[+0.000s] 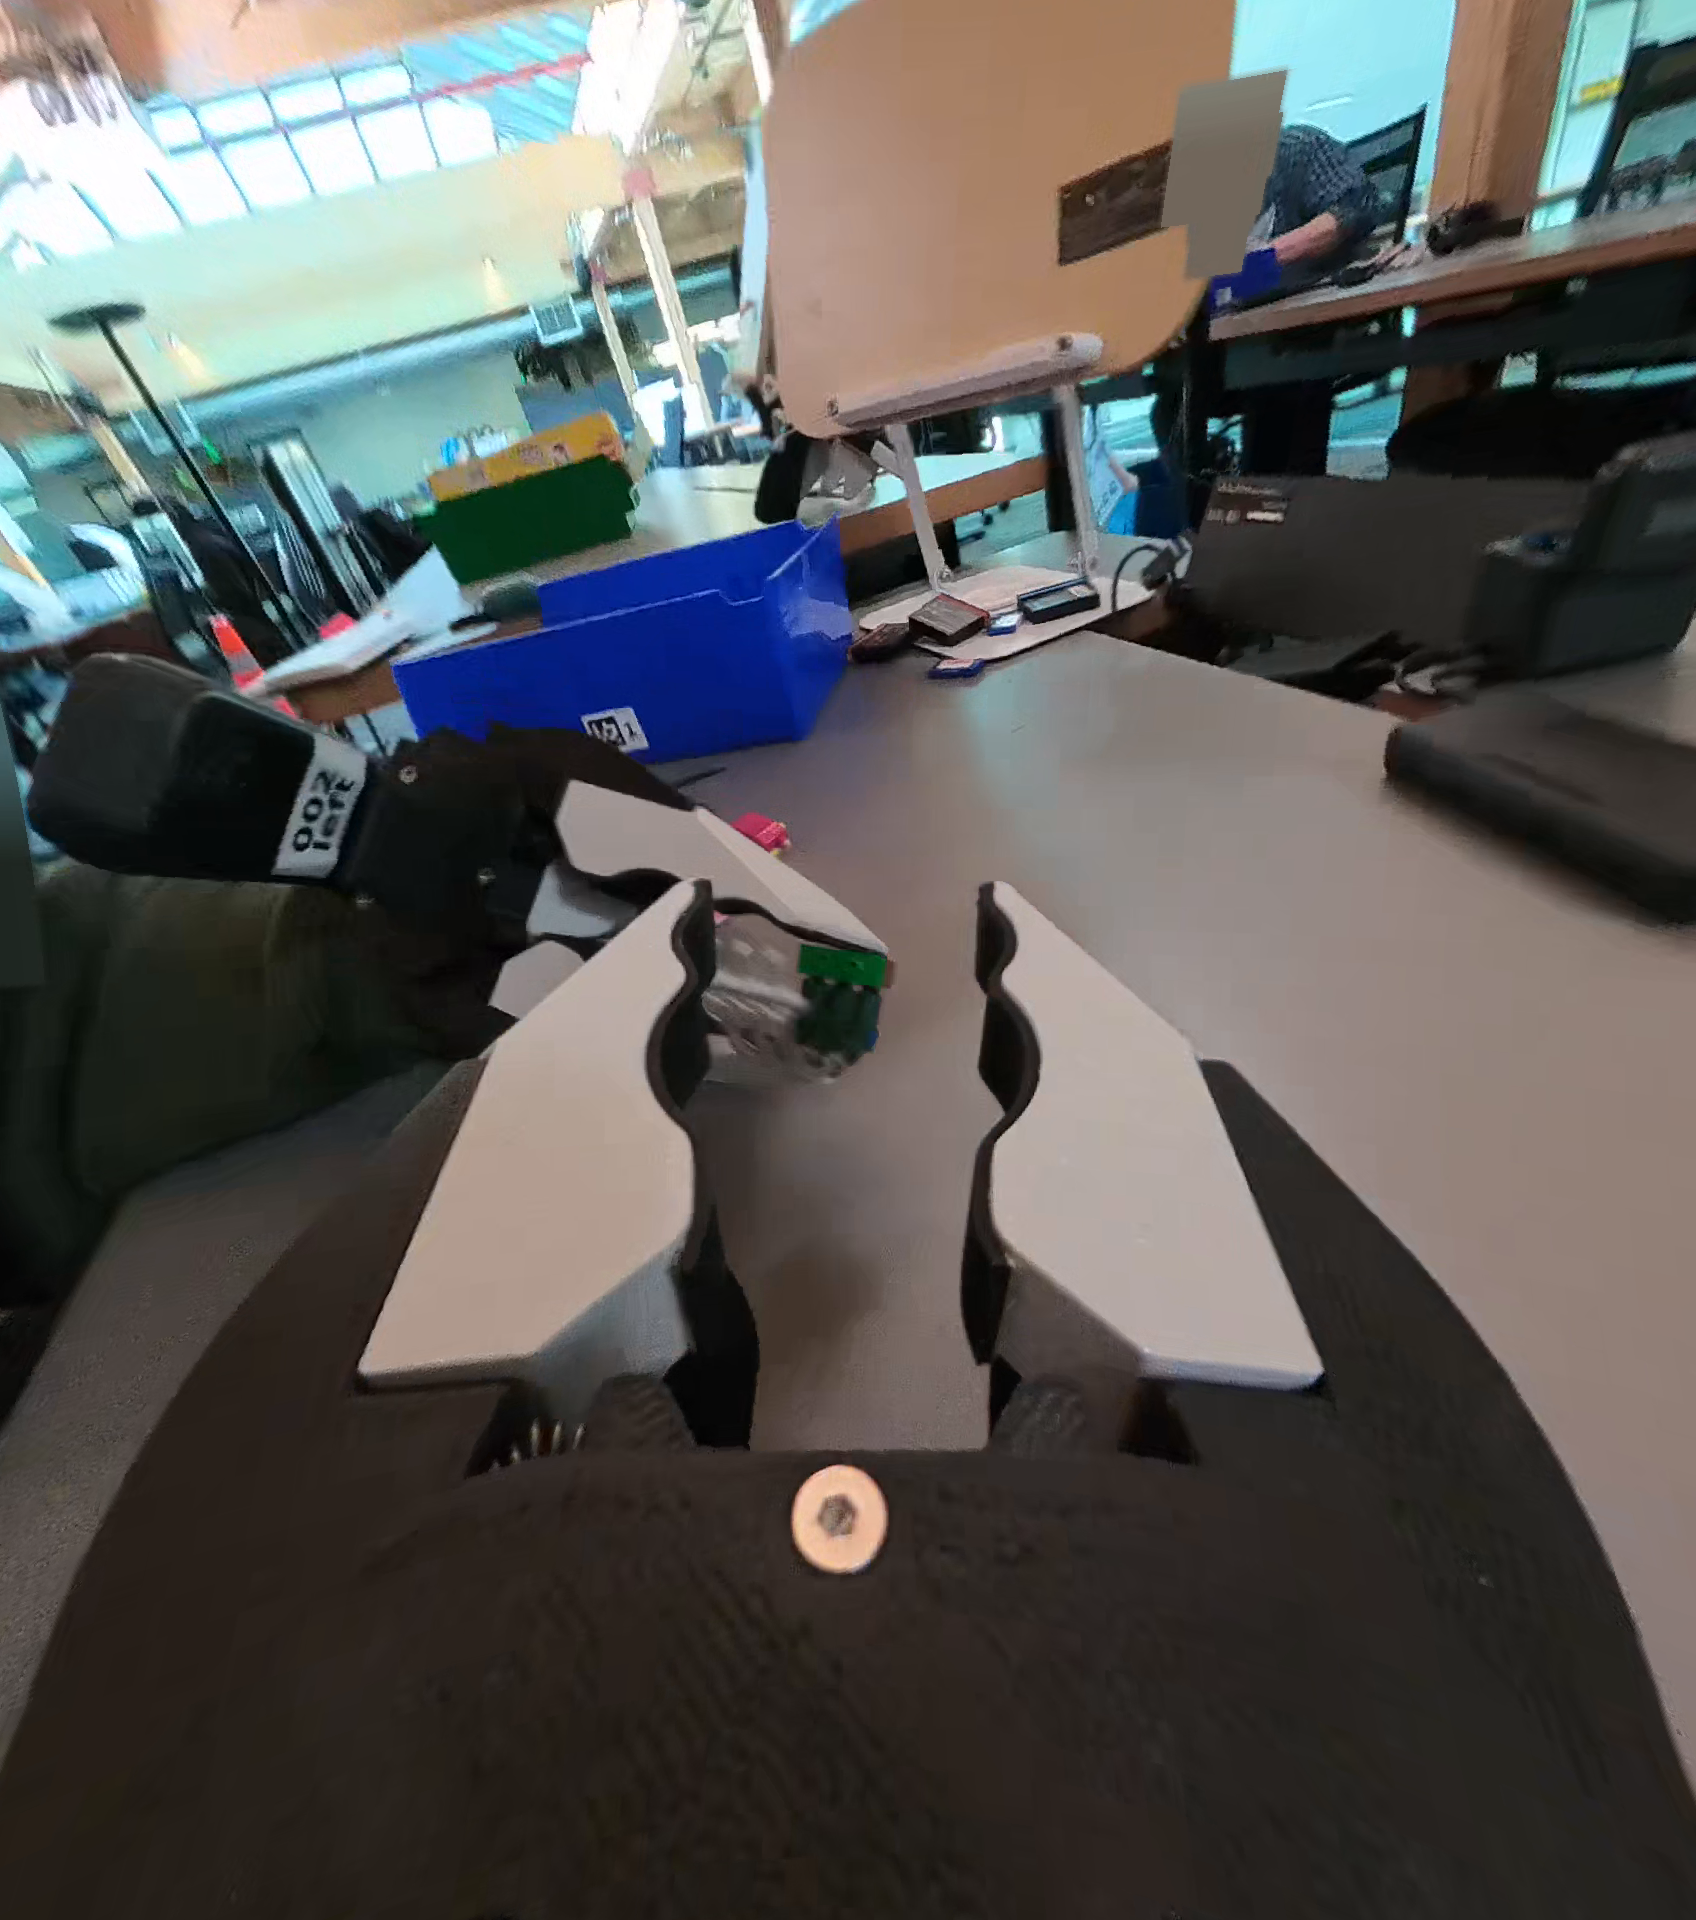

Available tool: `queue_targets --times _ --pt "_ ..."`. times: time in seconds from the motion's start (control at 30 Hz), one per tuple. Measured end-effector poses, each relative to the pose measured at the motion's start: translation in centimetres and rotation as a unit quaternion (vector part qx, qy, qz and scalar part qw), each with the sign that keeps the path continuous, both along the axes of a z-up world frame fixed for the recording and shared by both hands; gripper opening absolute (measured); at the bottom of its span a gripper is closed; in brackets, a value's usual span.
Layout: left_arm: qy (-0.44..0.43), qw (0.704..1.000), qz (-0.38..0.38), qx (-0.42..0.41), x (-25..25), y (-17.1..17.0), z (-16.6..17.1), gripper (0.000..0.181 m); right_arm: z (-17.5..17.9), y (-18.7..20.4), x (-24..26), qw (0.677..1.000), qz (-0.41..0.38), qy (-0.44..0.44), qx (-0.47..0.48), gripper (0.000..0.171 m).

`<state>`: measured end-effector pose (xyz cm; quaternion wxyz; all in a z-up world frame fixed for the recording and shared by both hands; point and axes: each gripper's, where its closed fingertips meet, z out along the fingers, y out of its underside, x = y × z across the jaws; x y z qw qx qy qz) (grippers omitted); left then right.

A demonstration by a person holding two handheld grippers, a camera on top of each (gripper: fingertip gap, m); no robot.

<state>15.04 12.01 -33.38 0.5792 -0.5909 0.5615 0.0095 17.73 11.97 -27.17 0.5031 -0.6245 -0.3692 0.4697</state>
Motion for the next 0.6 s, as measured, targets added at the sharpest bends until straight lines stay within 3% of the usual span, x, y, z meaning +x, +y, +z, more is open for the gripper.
queue_targets --times 0.07,0.17,0.23,0.27,0.37,0.47,0.6 --pt "0.026 1.000 -0.002 0.005 0.2 -0.1 -0.7 0.031 -0.9 -0.9 -0.8 0.999 0.013 -0.048 0.012 0.051" --pt "0.049 0.999 -0.003 0.018 0.4 -0.2 -1.0 0.031 -5.2 -0.9 -1.4 0.984 0.010 -0.177 -0.003 0.057" --pt "0.042 0.999 -0.007 0.018 0.5 -0.4 -0.9 0.030 -6.9 -1.2 -1.7 0.977 0.020 -0.213 -0.004 0.039" --pt "0.037 0.999 -0.009 0.014 0.5 -0.4 -0.8 0.030 -7.1 -1.4 -1.9 0.977 0.030 -0.213 -0.007 0.026" --pt "0.003 0.999 -0.031 -0.023 0.7 -0.9 -0.9 0.030 -6.5 -2.0 -1.9 0.982 0.065 -0.175 -0.033 0.024" --pt "-0.106 0.986 -0.089 -0.091 1.4 -2.2 0.8 0.033 -5.1 -2.9 -1.7 0.986 0.121 -0.109 -0.043 0.021" --pt "-0.283 0.911 -0.183 -0.239 1.2 -4.2 4.2 0.039 -3.0 -4.3 -0.9 0.983 0.171 -0.057 0.022 0.001"
